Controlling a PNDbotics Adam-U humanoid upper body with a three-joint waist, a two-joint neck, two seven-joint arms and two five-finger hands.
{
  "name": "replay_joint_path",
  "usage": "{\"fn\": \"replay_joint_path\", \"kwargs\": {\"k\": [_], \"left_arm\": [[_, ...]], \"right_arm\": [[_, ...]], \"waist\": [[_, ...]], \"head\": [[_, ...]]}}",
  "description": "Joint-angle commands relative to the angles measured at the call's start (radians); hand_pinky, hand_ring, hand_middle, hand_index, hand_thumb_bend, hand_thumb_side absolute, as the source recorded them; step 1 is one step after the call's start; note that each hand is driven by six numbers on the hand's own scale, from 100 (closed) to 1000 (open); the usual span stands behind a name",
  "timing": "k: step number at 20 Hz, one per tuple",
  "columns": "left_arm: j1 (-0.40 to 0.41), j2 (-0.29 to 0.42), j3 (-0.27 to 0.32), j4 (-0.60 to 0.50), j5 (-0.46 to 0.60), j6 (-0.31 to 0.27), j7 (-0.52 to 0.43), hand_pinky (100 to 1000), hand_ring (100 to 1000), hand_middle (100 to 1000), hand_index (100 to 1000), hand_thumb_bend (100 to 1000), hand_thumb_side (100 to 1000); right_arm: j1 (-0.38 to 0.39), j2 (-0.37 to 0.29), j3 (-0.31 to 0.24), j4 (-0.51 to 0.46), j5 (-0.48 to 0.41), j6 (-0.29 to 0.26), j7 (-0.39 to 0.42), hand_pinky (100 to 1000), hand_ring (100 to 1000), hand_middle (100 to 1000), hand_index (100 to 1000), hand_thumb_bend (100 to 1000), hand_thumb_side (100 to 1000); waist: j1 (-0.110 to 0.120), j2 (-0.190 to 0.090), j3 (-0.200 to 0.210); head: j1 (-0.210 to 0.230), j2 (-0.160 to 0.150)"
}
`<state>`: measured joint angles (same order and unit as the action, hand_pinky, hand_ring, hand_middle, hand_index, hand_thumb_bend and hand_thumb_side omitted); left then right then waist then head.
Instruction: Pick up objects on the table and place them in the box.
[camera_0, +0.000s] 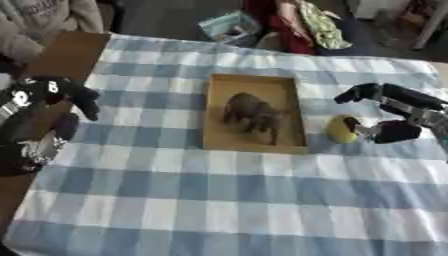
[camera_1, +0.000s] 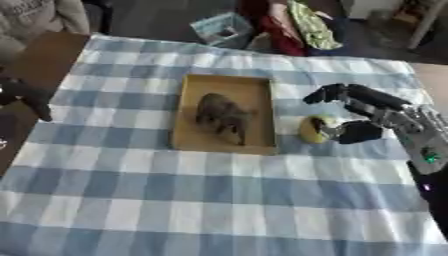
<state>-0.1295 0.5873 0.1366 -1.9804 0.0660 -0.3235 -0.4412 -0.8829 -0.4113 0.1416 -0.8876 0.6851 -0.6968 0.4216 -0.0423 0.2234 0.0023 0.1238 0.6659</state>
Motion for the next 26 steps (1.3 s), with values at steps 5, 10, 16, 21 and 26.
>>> {"fn": "replay_joint_path", "kwargs": {"k": [5, 10, 16, 21, 26], "left_arm": [[-0.001, 0.008, 0.012, -0.020, -0.012, -0.001, -0.003, 834, 565, 564, 776, 100, 594], [0.000, 0.005, 0.012, -0.020, -0.018, 0.001, -0.006, 835, 566, 565, 776, 100, 599], [0.005, 0.001, 0.013, -0.020, -0.028, 0.002, -0.007, 835, 566, 565, 776, 100, 605], [0.007, -0.002, 0.013, -0.020, -0.033, 0.005, -0.008, 836, 566, 566, 776, 100, 608], [0.008, -0.006, 0.012, -0.020, -0.037, 0.006, -0.010, 837, 567, 566, 777, 100, 614]], "right_arm": [[-0.021, -0.009, -0.024, 0.038, 0.109, -0.018, -0.046, 819, 836, 787, 894, 100, 698], [-0.017, -0.012, -0.031, 0.054, 0.167, -0.018, -0.072, 814, 833, 787, 885, 100, 734], [-0.013, -0.016, -0.039, 0.069, 0.250, -0.006, -0.102, 804, 825, 772, 865, 100, 654], [-0.011, -0.011, -0.050, 0.090, 0.303, 0.007, -0.133, 799, 813, 744, 842, 100, 522], [-0.013, -0.004, -0.057, 0.102, 0.328, 0.010, -0.158, 788, 791, 625, 763, 100, 269]], "waist": [[0.001, -0.012, 0.005], [-0.002, -0.011, 0.007], [-0.003, -0.012, 0.009], [-0.003, -0.013, 0.011], [-0.002, -0.013, 0.010]], "head": [[-0.001, 0.001], [0.001, 0.001], [0.001, -0.001], [0.002, -0.003], [0.001, -0.003]]}}
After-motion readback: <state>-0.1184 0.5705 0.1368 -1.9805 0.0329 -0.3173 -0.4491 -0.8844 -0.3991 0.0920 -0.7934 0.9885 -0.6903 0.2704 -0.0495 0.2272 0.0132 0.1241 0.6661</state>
